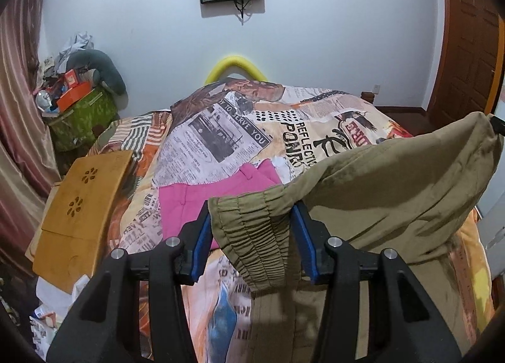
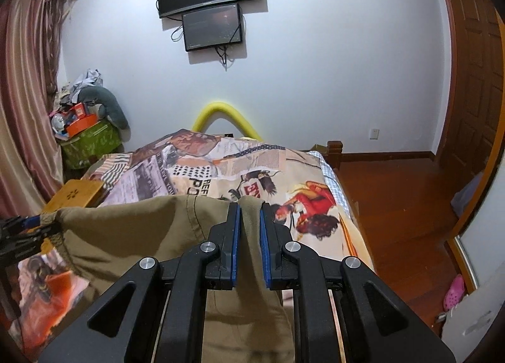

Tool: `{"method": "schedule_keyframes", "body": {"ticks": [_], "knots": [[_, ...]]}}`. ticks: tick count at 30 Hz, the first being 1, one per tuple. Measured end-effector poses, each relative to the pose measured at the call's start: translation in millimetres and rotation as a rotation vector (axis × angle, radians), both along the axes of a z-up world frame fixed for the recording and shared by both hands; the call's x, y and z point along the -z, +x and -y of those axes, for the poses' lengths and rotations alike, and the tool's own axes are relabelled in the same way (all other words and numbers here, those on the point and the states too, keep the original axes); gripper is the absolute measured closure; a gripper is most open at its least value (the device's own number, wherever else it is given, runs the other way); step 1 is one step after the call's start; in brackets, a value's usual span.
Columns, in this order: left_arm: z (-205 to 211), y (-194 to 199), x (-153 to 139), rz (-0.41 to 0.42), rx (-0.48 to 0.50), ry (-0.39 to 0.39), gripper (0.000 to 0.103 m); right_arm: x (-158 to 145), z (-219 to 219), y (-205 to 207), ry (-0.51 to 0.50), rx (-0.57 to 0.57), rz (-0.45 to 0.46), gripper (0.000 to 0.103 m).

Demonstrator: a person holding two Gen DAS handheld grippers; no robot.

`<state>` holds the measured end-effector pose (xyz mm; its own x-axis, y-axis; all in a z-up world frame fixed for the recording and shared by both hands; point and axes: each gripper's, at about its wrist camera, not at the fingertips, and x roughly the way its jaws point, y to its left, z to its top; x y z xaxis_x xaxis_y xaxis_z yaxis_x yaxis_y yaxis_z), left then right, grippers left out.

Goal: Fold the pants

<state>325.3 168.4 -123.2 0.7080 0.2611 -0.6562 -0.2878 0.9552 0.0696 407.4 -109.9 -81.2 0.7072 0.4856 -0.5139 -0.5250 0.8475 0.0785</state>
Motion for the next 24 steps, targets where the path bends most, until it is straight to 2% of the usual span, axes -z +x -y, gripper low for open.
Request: {"method": "schedule_keyframes", "body": {"ticks": [7,13,19,24], "knots": [[14.1,-31.5,-0.6,-0.021,0.040,0.033,0.055,4.7,13.9,-38.9,-0.041,-0.009,-0.002,0.093],[26.8,-61.5,4.9,-0.041,0.081,0.073,0.055,16.6,25.9,-68.9,-0.038,-0.015,-0.043,0.093],[35.9,-97.0,30.9,-0.092,0.111,0.127,0.055,45.9,33.3,-105.8,-0.069,-0.038,-0.105,0.093],[32.2,-124.8,60.4,-0.149,0.114,0.074,0.055,78.0,43.5,-129.3,-0.066,-0.039,-0.199,0.093]]}}
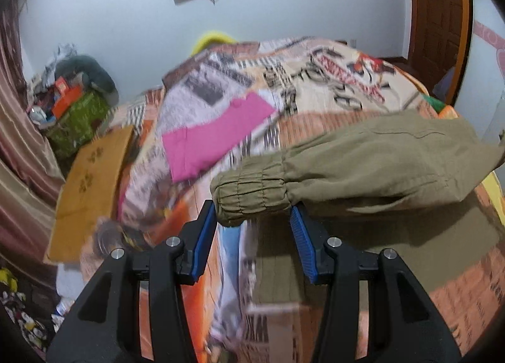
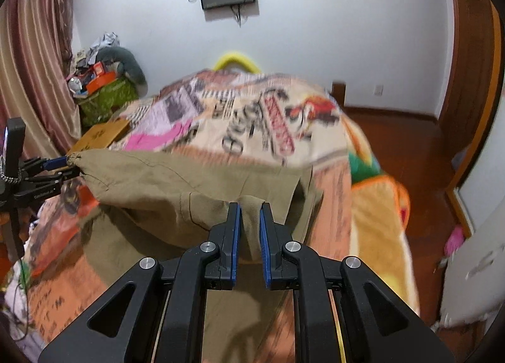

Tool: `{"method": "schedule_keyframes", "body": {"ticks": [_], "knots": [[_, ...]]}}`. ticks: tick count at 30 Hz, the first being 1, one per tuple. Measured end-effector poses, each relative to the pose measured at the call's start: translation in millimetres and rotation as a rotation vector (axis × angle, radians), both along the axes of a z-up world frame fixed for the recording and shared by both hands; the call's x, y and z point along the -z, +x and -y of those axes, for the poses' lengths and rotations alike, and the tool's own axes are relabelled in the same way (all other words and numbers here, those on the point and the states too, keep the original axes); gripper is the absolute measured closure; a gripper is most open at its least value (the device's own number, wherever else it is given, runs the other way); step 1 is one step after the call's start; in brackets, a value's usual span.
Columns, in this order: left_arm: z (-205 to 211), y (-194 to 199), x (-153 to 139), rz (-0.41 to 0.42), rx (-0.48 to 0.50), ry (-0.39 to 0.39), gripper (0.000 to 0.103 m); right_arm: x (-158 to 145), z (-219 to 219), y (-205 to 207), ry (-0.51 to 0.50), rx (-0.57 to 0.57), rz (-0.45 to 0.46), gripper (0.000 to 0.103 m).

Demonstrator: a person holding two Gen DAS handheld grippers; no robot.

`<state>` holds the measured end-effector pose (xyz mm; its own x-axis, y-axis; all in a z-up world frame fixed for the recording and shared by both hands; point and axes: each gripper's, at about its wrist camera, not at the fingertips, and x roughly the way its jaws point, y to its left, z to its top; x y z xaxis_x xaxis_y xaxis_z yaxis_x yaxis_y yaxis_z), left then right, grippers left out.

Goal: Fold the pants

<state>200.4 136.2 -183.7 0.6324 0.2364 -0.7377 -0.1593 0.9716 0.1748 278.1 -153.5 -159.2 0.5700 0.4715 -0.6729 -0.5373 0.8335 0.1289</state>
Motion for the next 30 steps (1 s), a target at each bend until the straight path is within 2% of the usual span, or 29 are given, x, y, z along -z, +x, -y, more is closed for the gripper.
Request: {"method": "schedule_keyframes", "body": {"ticks": [4,9,12,16,20,22,24,27,28,30], "knots": [[-2.3,-19.6,20.1,-0.045,0.002,-0.043,0.055,22.7,5.5,-17.6,-0.010,0.009,-0.055,0.092],[0.0,-37.4,38.6,-0.085,-0.010,-0.046,0.055,50.3,8.3,-43.4,-0.073,0.002,-0.101,0.092],[-2.7,-47.0,43.8,-0.095,-0.025,-0.075,0.055,61.0,12.7,-52.8,-0.109,0.017,-0.119,0.092],[-7.4,-57.0,41.7,-0.097,-0.048,-0.086,0.055,64.7,22.3,-63.9,-0.140,0.025,-0.143,0.092],[-8.3,-62.4,24.7,-0.071,-0.043,-0.074,0.054,54.7,24.0,-71.1,-0.164,0.033,-0.111,0.092],[-5.7,-62.6,13.7,-0.050,-0.032,-0.062,0.045,46.0,23.8,-72.1,-0.157,0.033,-0.091,0.091],[-0.9,-62.3,1.7,-0.020,-0.015,-0.046,0.027,35.8,21.8,-71.0,-0.141,0.038,-0.069,0.082],[11.9,-58.4,-11.4,0.012,0.026,-0.009,0.019,22.6,15.5,-71.8,-0.110,0.030,-0.031,0.064],[17.7,-55.1,-14.1,0.015,0.044,0.007,0.018,18.3,12.5,-72.9,-0.103,0.023,-0.015,0.062],[26.1,-50.6,-14.2,0.009,0.074,0.032,0.016,12.9,5.0,-73.7,-0.100,0.004,0.002,0.051]]}}
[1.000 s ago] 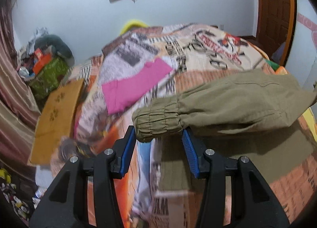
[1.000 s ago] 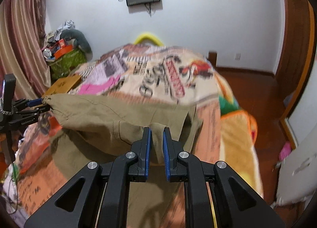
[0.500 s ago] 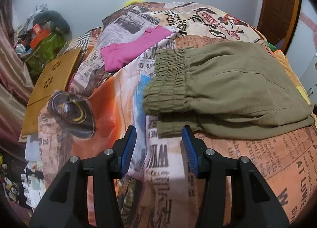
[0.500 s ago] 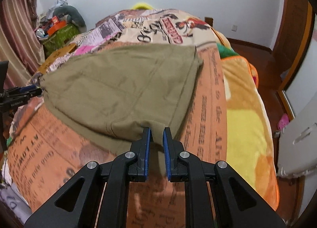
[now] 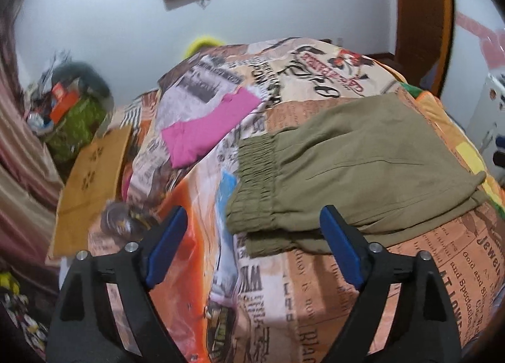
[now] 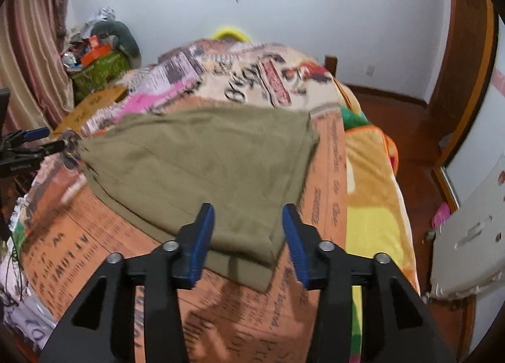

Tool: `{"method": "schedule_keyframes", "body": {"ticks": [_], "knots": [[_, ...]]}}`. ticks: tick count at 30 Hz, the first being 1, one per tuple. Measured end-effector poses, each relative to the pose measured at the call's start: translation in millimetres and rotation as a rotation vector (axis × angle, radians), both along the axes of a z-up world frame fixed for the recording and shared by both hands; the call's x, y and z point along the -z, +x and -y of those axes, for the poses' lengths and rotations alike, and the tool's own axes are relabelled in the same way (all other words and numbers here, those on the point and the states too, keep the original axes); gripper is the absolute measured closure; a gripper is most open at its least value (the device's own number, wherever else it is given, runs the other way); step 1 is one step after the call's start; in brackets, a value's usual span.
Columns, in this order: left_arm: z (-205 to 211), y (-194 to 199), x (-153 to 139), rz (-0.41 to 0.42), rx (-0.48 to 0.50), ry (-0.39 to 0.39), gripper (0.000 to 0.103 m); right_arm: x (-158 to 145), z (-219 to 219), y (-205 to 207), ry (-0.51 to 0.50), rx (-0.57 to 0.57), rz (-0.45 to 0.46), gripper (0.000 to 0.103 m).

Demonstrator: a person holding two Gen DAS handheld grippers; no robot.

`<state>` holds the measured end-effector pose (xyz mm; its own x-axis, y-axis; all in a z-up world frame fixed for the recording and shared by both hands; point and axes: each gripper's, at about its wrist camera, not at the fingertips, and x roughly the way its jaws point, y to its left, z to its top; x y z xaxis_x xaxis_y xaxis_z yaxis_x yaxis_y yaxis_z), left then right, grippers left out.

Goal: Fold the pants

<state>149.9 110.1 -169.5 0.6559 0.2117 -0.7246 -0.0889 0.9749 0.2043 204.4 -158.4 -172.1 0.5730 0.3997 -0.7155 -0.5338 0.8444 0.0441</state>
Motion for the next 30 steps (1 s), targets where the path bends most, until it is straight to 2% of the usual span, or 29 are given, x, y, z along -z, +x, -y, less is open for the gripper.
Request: {"method": "schedule_keyframes", "body": {"ticks": [3,12,14,18,22,30], "knots": [[15.3,6.4,7.2,-0.028,0.071,0.040,0.016,-3.1,-13.6,-1.6,-0.001,-0.029,0.022,0.034],[60.9,16.5,41.1,-0.114,0.280,0.194,0.016,22.0,-56.0,-1.2,-0.070,-0.131,-0.031,0.032],[68.1,18.9,47.9,-0.128,0.312,0.236,0.016,27.0,-62.6,-1.7,-0.078,-0.147,-0.047,0.032],[76.1,26.7,61.3,-0.168,0.350,0.266,0.016,35.1,-75.0,-0.3,-0.088,-0.183,-0.071,0.032],[75.9,35.0,62.4,-0.172,0.359,0.244,0.016,39.5,-87.8,1.6,-0.092,-0.216,-0.084,0.032],[59.5,50.0,38.4,-0.138,0.315,0.124,0.016,45.9,-114.3,4.7,-0.085,-0.294,-0.110,0.032]]}}
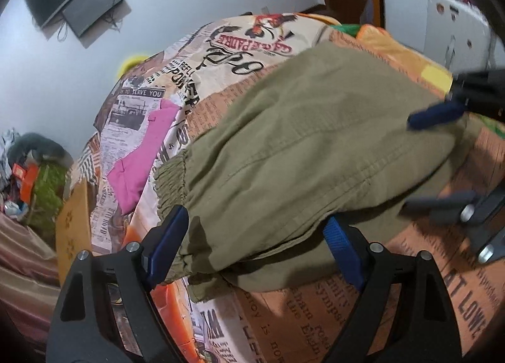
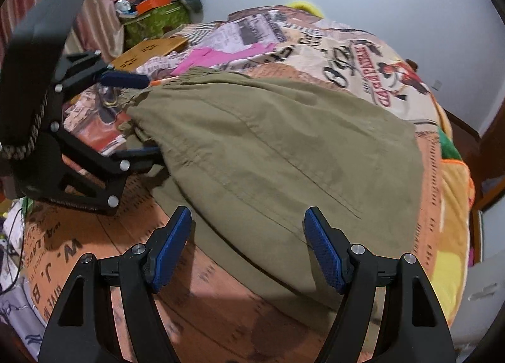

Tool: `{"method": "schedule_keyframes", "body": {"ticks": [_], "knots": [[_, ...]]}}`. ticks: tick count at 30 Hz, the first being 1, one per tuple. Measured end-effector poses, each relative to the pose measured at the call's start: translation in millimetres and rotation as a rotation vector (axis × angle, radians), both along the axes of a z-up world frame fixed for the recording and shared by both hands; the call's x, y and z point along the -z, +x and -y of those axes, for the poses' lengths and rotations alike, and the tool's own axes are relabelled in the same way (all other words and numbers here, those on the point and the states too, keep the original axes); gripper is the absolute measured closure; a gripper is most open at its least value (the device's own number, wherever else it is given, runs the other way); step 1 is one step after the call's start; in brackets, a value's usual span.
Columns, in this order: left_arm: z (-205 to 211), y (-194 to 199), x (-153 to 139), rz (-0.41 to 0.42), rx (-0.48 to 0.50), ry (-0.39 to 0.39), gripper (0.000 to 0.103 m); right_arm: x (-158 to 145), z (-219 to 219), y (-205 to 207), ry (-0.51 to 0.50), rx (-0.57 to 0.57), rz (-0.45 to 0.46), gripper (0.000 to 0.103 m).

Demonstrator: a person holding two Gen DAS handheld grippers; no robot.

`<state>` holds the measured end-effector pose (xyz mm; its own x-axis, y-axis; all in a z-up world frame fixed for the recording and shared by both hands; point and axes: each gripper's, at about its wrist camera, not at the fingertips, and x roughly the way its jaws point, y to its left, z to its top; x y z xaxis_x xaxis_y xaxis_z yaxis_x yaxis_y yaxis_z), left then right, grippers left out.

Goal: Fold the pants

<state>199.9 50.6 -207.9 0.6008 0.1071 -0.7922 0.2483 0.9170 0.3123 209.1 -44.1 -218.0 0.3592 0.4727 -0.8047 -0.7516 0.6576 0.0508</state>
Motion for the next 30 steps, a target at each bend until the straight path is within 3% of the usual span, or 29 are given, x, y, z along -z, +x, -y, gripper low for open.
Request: {"method": "schedule_keyframes", "body": {"ticks": [4,7,12,15,17,19,21,23,26,30], "knots": [[-5.9,2.9,-7.6,-0.002,-0.022,-0.043,0.016,2.5,-14.1,1.9,-0.011,-0.035,0.010,0.034],[-5.9,-2.9,-8.8,-0.023,-0.027,-0.085,0.024,2.7,-18.7,3.1,-0.027,-0.052,0.020,0.045],[1.4,-14.5,-0.2,-0.043,-0.003,-0.099,0.030,4.3,-23.4,4.2,-0.035,-0.082,0.016,0.083],[7.2,-15.0,5.1,-0.036,-0.005,-0.056,0.030,1.5,-24.4,3.7,-0.023,-0.094,0.026,0.092],[10.7,-11.6,10.8,-0.027,-0.019,0.008,0.030,-3.0,-23.8,1.6,-0.004,-0.094,0.048,0.094],[11.1,-7.4,15.5,-0.024,-0.028,0.041,0.038,-8.8,-21.8,-1.1,0.022,-0.096,0.071,0.095],[8.5,-5.2,15.5,-0.028,-0.043,0.030,0.060,-12.2,-20.7,-2.5,0.036,-0.092,0.071,0.095],[4.6,-6.1,10.3,-0.033,-0.046,-0.012,0.073,-14.4,-18.8,-4.1,0.044,-0.091,0.068,0.095],[2.3,-11.8,1.5,-0.016,-0.038,-0.044,0.074,-15.1,-17.2,-9.2,0.045,-0.098,0.061,0.095],[0.3,-13.9,9.2,-0.057,-0.046,-0.075,0.074,-9.7,-17.3,-10.5,0.042,-0.093,0.040,0.095]]}}
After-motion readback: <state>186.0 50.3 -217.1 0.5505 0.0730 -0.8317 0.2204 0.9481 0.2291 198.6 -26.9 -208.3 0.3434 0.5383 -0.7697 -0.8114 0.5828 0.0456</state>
